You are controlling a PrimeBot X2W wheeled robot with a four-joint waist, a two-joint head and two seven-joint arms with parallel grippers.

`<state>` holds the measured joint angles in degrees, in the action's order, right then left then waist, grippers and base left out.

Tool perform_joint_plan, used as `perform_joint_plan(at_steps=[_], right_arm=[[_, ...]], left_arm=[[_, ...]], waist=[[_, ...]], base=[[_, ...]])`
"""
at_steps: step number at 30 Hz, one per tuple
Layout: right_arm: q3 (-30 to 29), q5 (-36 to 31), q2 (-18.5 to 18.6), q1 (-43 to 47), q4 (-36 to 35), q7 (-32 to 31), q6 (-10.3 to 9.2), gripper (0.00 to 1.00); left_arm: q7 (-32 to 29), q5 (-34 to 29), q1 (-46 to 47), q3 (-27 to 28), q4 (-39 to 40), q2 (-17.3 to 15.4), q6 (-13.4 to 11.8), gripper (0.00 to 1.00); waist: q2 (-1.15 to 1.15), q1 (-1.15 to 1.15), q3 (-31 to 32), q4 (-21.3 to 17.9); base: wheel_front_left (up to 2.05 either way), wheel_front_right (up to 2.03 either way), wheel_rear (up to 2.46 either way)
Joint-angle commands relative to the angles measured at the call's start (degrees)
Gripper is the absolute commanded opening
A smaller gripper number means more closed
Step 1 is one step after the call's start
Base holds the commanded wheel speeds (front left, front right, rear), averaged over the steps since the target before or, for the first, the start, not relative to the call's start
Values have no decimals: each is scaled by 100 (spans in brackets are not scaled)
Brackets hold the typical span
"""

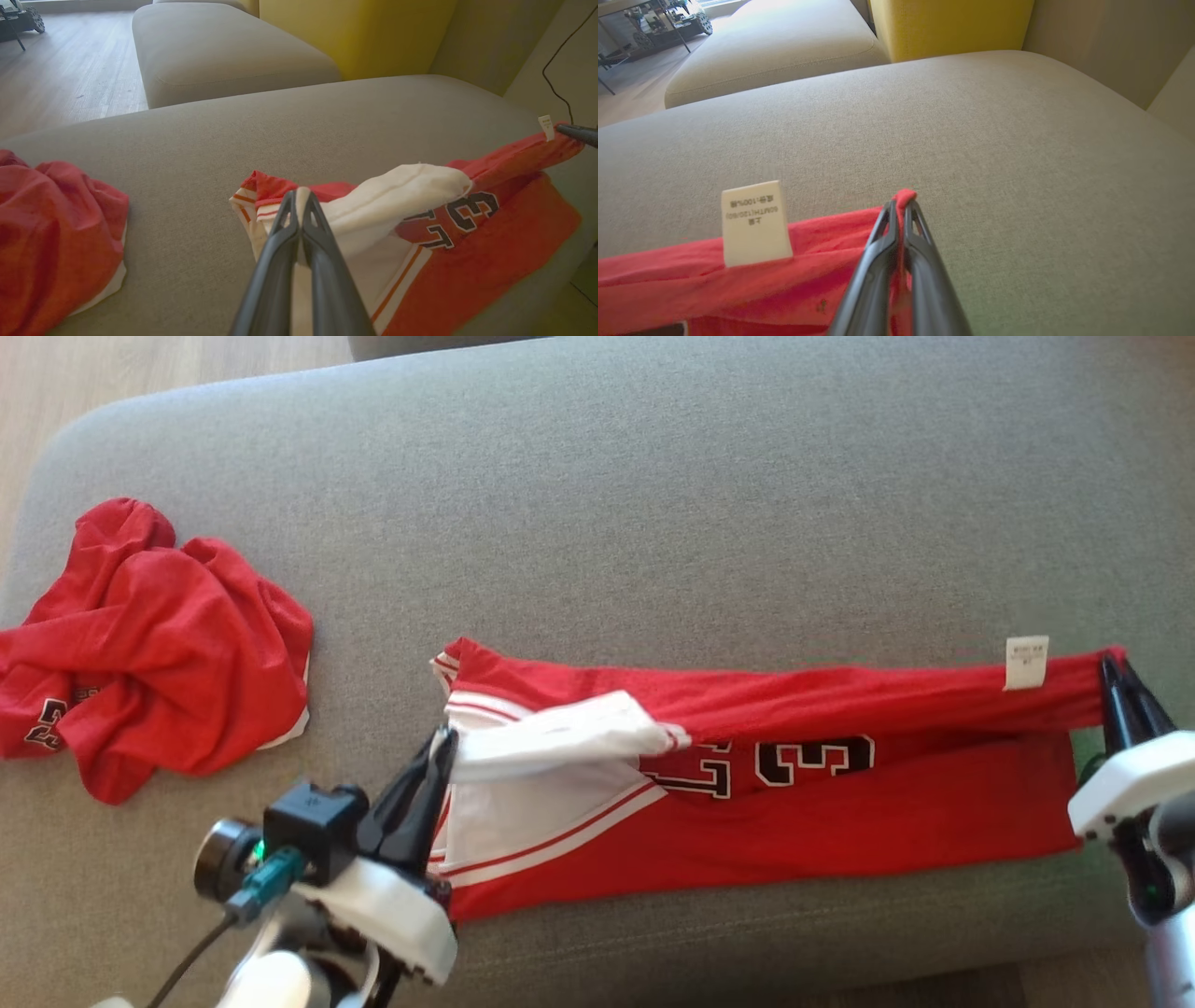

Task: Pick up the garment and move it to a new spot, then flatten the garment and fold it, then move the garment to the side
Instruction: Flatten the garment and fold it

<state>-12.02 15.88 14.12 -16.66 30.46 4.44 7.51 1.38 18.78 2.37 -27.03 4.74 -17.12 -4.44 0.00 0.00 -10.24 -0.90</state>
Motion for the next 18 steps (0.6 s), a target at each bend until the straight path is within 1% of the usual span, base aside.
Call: perform_joint_plan(at_steps=[1, 4, 10, 11, 12, 13, 14, 15, 16, 18], right_arm=[[99, 58, 96, 73, -280, -46, -2, 0], [121, -40, 157, 298, -546, -193, -2, 0], [41, -86, 61, 604, -972, -489, -2, 0], [30, -104, 46, 662, -1036, -552, -2, 54], [-1, -125, 29, 721, -1088, -622, -2, 100], [-54, -154, 17, 777, -1136, -690, -2, 100], [-114, -165, 0, 833, -1182, -766, -2, 100], [-182, -174, -27, 888, -1248, -838, -2, 100], [-262, -182, -58, 938, -1330, -904, -2, 100], [-475, -248, -109, 1011, -1502, -989, -2, 100]], left_arm=[[-39, 69, 42, 186, 262, -140, 38, 0], [-99, 134, -104, 102, 365, -221, 141, 0], [-196, 223, -261, 11, 459, -289, 216, 0], [-215, 235, -280, -13, 463, -303, 237, 0], [-239, 248, -298, -40, 462, -318, 263, 0], [-273, 264, -316, -69, 456, -336, 293, 9], [-303, 277, -330, -98, 452, -357, 323, 38], [-322, 293, -346, -104, 446, -373, 332, 81], [-359, 313, -367, -93, 424, -389, 318, 100], [-383, 315, -373, -71, 408, -431, 302, 100]], waist=[[0, 0, 9, 6], [0, 0, 28, 14], [0, 0, 53, 19], [0, 0, 56, 19], [0, 0, 60, 20], [0, 0, 65, 23], [0, 0, 75, 28], [0, 0, 83, 30], [0, 0, 86, 29], [0, 0, 89, 19]], base=[[0, 0, 0], [0, 0, 0], [0, 0, 0], [0, 0, 0], [0, 0, 0], [0, 0, 0], [0, 0, 0], [0, 0, 0], [0, 0, 0], [0, 0, 0]])
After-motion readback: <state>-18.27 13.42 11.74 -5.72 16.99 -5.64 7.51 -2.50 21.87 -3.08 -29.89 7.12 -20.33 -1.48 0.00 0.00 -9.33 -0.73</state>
